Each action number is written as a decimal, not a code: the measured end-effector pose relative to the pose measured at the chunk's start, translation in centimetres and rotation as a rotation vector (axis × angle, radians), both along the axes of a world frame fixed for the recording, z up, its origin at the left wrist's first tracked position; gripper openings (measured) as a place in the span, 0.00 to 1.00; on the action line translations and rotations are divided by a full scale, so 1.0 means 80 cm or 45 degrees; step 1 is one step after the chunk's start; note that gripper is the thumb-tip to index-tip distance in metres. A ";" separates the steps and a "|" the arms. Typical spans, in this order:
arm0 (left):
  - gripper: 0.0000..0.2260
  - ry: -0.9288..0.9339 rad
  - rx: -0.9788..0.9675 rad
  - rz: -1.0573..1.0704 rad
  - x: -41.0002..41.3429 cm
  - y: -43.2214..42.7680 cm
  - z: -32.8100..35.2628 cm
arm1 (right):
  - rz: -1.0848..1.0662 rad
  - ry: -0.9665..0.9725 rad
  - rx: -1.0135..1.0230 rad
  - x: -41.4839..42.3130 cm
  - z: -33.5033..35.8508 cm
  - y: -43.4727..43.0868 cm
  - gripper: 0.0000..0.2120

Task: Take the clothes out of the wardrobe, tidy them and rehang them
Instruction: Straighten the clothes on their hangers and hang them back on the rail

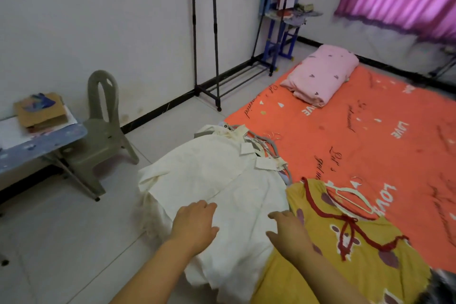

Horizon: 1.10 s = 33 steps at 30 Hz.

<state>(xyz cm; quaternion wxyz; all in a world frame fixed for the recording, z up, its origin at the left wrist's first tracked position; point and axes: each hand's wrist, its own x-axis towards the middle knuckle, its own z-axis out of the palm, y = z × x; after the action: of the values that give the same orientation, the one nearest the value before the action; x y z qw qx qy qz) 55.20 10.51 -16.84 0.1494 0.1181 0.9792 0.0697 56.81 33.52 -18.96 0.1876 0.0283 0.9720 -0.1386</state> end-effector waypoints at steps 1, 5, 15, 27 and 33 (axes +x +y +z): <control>0.24 -0.004 0.001 -0.022 -0.016 -0.009 0.000 | -0.026 0.000 0.006 -0.010 0.001 -0.009 0.22; 0.25 -0.018 0.029 -0.099 -0.078 -0.026 -0.007 | -0.137 -0.011 0.019 -0.049 0.002 -0.032 0.22; 0.26 -0.143 -0.016 -0.276 -0.251 -0.011 -0.051 | -0.244 -0.103 -0.078 -0.202 -0.044 -0.041 0.22; 0.25 -0.228 -0.045 -0.409 -0.431 0.064 -0.135 | -0.411 -0.194 -0.114 -0.364 -0.133 0.000 0.21; 0.23 -0.253 0.031 -0.483 -0.487 0.100 -0.202 | -0.592 -0.071 -0.194 -0.433 -0.206 0.019 0.18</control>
<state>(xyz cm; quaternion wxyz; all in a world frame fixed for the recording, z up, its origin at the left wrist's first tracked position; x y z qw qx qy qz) 16.21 18.55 -32.98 0.2542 0.2946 0.9190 0.0634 22.21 35.04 -35.41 0.1791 0.2408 0.9206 -0.2500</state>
